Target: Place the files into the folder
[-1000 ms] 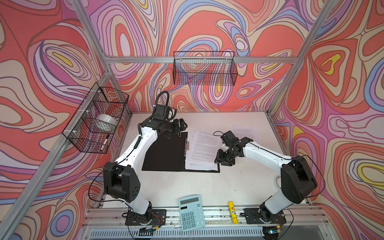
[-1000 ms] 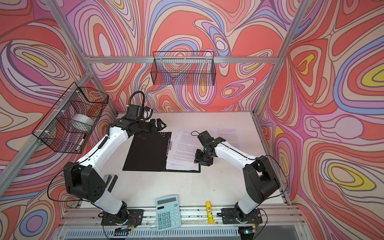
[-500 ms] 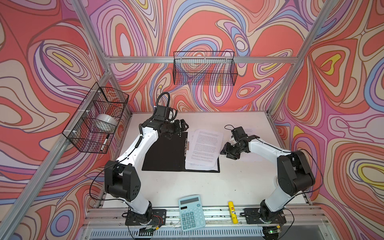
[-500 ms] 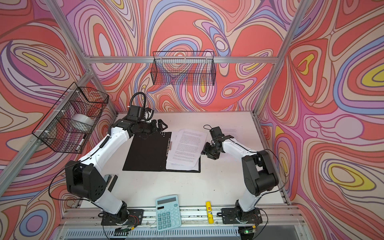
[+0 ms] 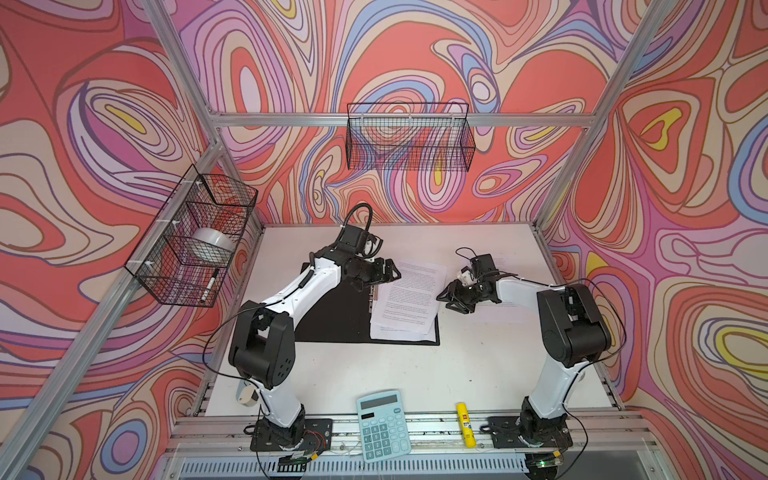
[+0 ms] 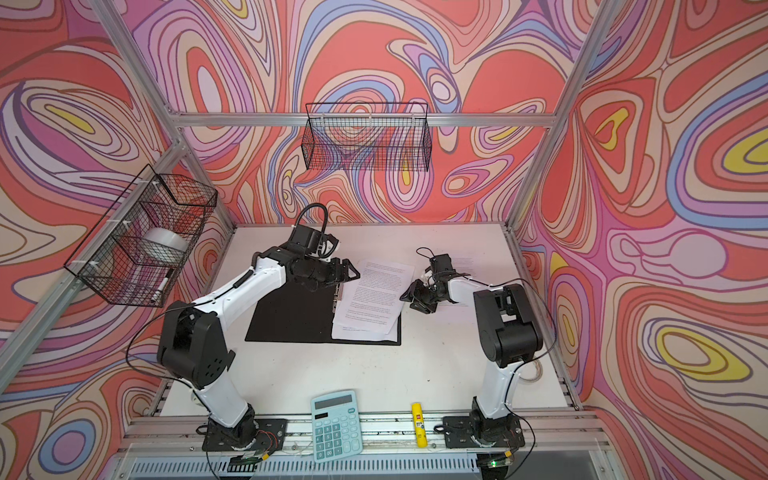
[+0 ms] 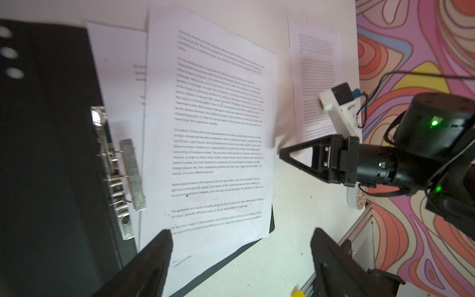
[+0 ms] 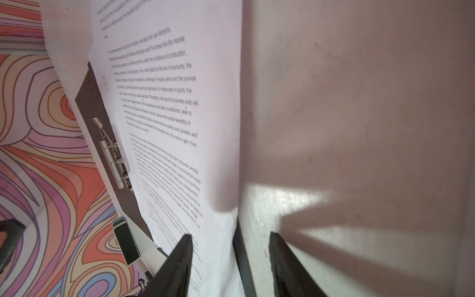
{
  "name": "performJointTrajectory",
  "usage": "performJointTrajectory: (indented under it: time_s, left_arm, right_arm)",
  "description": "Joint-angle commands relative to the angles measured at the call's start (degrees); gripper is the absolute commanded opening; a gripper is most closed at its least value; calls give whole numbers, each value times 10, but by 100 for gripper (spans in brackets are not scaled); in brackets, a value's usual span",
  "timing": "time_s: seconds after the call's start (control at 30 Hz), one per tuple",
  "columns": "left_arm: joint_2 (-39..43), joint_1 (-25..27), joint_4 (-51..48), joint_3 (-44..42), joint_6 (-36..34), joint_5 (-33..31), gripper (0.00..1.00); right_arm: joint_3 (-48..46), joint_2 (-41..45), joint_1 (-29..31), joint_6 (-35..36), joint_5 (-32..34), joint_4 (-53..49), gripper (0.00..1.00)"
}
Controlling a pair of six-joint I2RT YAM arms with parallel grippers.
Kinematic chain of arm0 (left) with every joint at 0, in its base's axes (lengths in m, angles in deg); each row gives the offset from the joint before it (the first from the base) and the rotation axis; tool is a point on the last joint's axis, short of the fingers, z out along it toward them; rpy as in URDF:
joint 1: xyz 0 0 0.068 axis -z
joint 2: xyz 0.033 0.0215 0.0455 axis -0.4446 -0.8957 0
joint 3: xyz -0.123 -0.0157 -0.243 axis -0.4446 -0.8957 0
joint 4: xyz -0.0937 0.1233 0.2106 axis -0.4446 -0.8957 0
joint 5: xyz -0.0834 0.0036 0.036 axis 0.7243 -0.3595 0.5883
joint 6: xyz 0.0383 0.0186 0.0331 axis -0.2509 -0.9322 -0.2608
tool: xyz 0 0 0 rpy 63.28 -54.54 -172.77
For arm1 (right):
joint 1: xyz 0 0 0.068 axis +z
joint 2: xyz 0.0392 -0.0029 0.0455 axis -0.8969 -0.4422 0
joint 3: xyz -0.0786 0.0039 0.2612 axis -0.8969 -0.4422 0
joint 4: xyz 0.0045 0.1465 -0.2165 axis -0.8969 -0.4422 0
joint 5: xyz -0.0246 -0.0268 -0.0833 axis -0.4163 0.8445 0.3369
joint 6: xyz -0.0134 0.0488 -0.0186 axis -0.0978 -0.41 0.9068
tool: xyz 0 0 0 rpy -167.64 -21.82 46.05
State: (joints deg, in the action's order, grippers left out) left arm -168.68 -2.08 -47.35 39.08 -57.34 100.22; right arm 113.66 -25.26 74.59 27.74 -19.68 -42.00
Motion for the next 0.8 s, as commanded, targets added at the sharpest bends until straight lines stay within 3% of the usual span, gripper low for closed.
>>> performJointTrajectory:
  time_s: [0.0,0.37,0.77]
  left_arm:
    - [-43,23,4,25,-12,33,83]
    - [-129,53,-4,53,-27,50,81]
    - [-165,58,-12,56,-45,46,80]
  right_arm:
    - [-8,-18,-6,8,-40,41,51]
    - [-17,-54,-30,0,-112,119,51]
    - [-13,-75,-36,-18,-172,187,50]
